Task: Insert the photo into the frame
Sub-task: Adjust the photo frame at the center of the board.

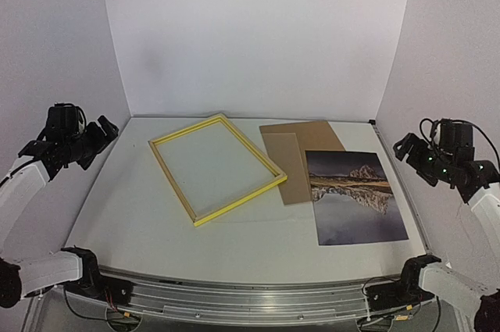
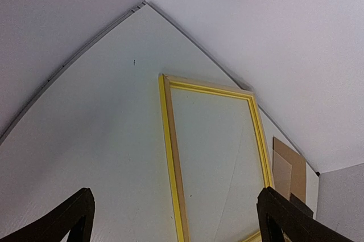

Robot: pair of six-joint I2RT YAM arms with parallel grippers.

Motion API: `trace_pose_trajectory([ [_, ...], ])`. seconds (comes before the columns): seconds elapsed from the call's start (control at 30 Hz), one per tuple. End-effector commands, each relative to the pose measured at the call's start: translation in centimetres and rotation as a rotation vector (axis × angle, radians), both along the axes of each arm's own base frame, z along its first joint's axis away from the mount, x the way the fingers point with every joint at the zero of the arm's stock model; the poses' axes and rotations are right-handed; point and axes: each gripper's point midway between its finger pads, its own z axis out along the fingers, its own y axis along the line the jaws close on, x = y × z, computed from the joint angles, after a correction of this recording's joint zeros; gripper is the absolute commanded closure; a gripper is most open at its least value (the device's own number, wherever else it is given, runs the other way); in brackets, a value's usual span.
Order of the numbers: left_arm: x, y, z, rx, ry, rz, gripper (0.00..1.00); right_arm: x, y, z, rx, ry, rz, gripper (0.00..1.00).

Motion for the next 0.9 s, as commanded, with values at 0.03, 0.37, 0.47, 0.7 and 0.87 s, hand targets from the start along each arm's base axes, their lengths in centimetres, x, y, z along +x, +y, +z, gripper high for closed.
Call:
trace_pose_trajectory([
  [0.03, 1.5, -1.7, -2.4, -0.061, 0.091, -0.069, 0.00, 0.1, 0.4, -1.1, -0.025, 0.000, 0.046, 0.02],
  [0.37, 4.3, -8.0, -10.4, -0.138, 0.287, -0.204, 0.00, 4.5, 7.6, -4.3, 0.168, 0.151, 0.367, 0.02],
  [0.47, 5.1, -9.6, -12.5, -0.145, 0.337, -0.233, 0.00, 5.7, 9.7, -5.1, 0.070, 0.172, 0.407, 0.02],
  [0.7, 6.5, -11.5, -16.9, -0.092, 0.456, -0.222, 0.01, 8.1, 15.1, -8.1, -0.093, 0.268, 0.483, 0.03],
  [0.87, 7.3, -12.6, -19.4, -0.059, 0.526, -0.228, 0.07, 8.8, 16.0, -9.4, -0.133, 0.270, 0.453, 0.03],
])
